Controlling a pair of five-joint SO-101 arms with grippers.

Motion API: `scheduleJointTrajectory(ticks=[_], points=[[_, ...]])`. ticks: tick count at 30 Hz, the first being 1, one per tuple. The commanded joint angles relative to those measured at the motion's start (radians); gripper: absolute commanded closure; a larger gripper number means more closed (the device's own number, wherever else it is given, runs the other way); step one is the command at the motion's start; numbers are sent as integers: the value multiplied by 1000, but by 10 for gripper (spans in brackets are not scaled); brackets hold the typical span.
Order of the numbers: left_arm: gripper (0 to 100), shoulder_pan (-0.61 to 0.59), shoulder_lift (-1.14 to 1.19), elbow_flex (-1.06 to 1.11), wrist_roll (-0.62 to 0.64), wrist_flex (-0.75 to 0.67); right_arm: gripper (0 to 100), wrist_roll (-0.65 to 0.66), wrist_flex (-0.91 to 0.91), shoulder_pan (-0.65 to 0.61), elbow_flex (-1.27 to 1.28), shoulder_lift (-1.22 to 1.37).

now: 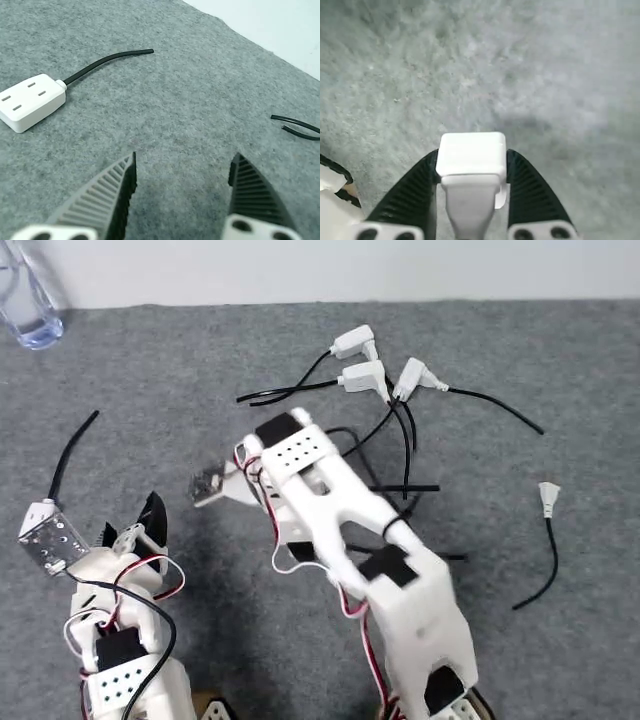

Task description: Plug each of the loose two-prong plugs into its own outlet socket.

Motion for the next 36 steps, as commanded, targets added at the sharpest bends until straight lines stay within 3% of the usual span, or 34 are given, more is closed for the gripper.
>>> scheduleJointTrajectory(ticks=[1, 11, 16, 20, 23, 26, 30, 36], points=[[713, 6, -9, -5, -14, 6, 991, -23, 47, -1, 58, -203], [713, 6, -9, -5, -14, 6, 991, -21, 47, -127, 342, -611], [713, 6, -9, -5, -14, 6, 991, -21, 47, -127, 390, -877], [713, 6, -5, -5, -14, 6, 991, -18, 44, -47, 419, -1059], [713, 6, -3, -5, -14, 6, 990, 12, -2, 99, 420, -1167], [713, 6, -3, -5, -14, 8, 990, 91, -130, 292, 433, -1227], [714, 6, -2, -5, -14, 8, 990, 193, -449, 504, 560, -1219], [715, 6, -6, -5, -14, 26, 990, 215, -969, 638, 752, -1093]])
